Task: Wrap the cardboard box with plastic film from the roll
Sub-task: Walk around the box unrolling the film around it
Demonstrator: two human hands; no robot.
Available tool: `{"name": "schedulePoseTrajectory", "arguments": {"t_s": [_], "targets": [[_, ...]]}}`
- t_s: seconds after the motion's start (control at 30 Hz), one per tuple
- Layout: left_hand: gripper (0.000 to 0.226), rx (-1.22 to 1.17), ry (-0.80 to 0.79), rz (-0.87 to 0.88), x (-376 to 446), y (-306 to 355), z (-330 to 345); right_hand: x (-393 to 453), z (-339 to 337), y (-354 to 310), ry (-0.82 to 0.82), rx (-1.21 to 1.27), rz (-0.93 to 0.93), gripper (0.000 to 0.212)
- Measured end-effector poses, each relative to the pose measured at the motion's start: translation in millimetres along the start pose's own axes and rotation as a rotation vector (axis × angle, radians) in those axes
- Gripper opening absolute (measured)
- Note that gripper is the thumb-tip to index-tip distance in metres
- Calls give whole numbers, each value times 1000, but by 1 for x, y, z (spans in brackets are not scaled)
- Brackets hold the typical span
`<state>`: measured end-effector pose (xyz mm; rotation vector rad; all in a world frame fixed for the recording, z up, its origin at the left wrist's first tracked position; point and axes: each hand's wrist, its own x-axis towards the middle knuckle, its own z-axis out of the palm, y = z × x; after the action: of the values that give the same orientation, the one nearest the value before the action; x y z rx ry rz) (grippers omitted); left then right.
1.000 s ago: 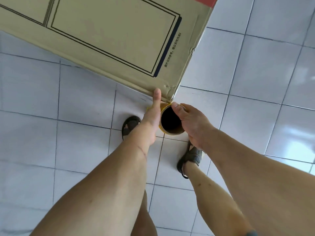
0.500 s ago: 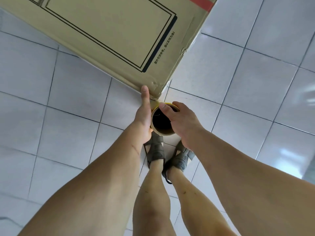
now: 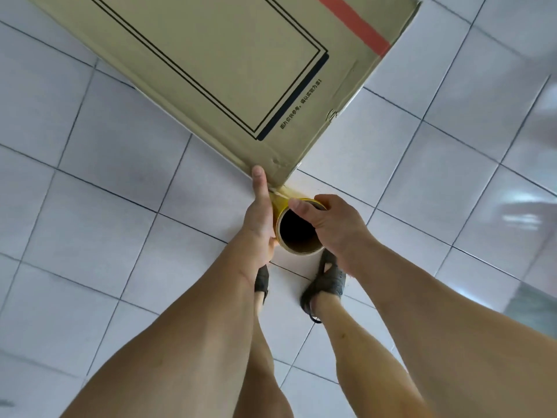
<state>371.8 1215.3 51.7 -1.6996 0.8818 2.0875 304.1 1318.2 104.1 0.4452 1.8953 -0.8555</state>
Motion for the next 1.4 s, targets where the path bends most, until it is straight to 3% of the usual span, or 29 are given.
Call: {"name": "schedulePoseTrajectory", "arguments": {"t_s": [0.07,0.2,0.3,0.6,0.77,0.9,1.03,1.2,1.3,1.4], "targets": [[147,-8,10,-18,-2,-2,3,2,-5,-2,-3,-35,-9,67],[98,-90,3,-6,-12,-9,22,12,-16,-8,-40,-54,-42,72],[109,-202,43,-5,-10,-14,34,22,-25,-21,-71,-110,-77,75],[125,-684,109,64,-1,-22,87,49,-62,-39,-193,-185,-225,35],[123,-571,150,15,-5,-15,98,59,-74,-41,-160,-288,-276,44],[155,-600,290,65,10,-26,109,56,-84,-34,-173,-316,-233,47],[146,-743,193,30,4,-26,121,61,-85,-46,-172,-378,-267,34],[153,-862,75,-28,-2,-22,128,58,-90,-62,-238,-449,-277,42],[131,-855,71,-23,-8,-16,129,65,-94,-67,-270,-498,-279,46],[142,-863,103,7,-6,-13,134,73,-95,-69,-267,-534,-288,48]]}}
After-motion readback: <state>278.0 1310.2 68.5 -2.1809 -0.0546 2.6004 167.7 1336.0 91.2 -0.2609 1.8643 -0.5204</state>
